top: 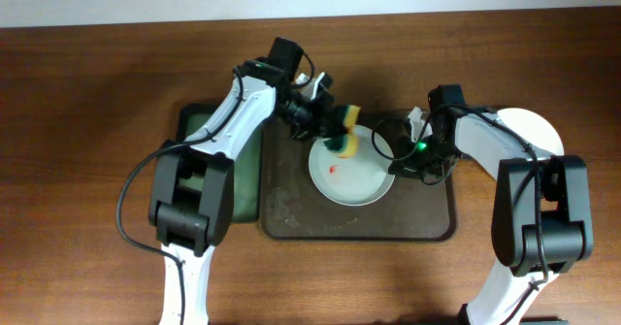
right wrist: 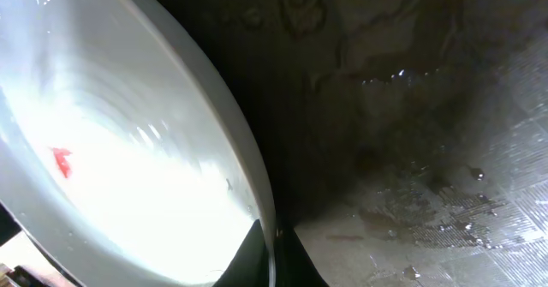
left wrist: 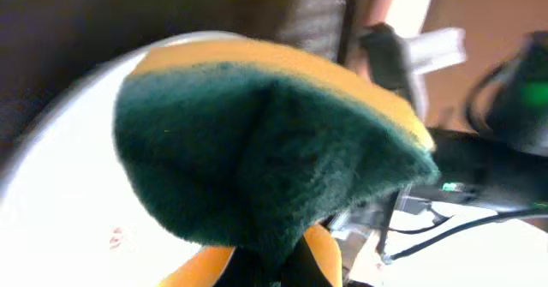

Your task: Clean dirty plates on tray and stack at the side

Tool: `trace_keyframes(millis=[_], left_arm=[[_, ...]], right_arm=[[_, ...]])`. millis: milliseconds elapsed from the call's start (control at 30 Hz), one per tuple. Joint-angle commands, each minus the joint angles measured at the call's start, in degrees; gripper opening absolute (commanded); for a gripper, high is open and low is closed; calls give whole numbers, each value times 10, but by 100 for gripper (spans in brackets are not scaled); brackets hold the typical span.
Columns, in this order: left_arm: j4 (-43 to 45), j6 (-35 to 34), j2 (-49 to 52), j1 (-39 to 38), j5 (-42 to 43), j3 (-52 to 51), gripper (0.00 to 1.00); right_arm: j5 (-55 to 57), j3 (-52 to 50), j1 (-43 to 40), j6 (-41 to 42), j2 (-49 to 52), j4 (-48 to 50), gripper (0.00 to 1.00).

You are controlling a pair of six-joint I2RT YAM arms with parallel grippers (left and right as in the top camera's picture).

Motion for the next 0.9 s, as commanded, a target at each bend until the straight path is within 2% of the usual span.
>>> trace_keyframes(millis=[0, 200, 667, 867], left_arm=[[-35, 95, -23, -28, -128, 0, 0], [-27, 126, -23, -67, -259, -6, 0], [-50, 179, -22, -74, -263, -7, 0], [-41, 196, -21, -75, -263, -43, 0]], right_arm=[[-9, -5, 3, 1, -10, 0, 4], [-9, -5, 3, 1, -10, -3, 4], [-9, -5, 3, 1, -10, -6, 4], [-9, -5, 3, 1, -10, -6, 4]])
